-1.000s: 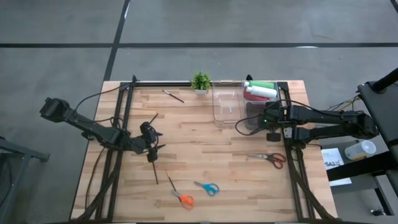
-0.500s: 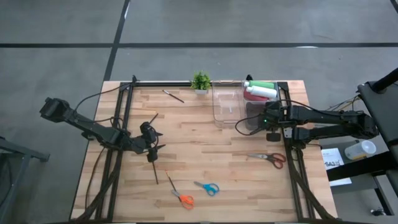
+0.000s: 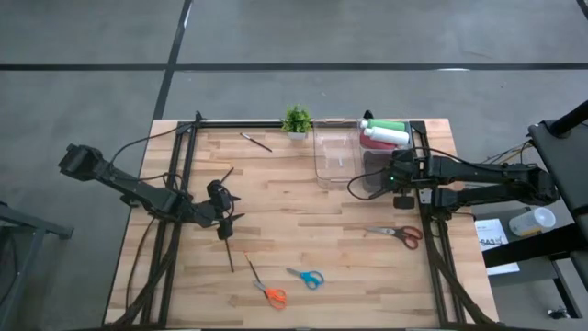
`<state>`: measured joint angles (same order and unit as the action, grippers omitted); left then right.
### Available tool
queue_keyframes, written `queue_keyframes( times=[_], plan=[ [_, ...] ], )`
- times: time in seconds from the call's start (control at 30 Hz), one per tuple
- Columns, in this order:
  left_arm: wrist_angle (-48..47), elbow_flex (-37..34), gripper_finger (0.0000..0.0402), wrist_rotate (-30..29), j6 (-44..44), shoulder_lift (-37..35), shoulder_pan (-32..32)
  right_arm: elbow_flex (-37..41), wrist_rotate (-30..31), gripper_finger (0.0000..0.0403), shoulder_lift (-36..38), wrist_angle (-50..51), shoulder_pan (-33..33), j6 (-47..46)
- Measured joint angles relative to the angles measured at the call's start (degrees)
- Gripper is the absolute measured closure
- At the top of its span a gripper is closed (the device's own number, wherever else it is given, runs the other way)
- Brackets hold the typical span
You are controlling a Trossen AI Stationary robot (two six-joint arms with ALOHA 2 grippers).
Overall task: Pick & Place Paint Supplies
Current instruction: Put the bottom silver paintbrush into the black bin
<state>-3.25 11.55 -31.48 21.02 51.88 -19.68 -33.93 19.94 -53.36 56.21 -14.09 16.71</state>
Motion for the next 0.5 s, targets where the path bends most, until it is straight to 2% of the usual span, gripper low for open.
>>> queue_keyframes(
  times=[0.5],
  plan=[
    [0.0,0.0,0.0135,0.0,0.0,0.0,0.0,-3.8,2.7,0.0298,0.1,0.5,0.1,-1.5]
  ],
)
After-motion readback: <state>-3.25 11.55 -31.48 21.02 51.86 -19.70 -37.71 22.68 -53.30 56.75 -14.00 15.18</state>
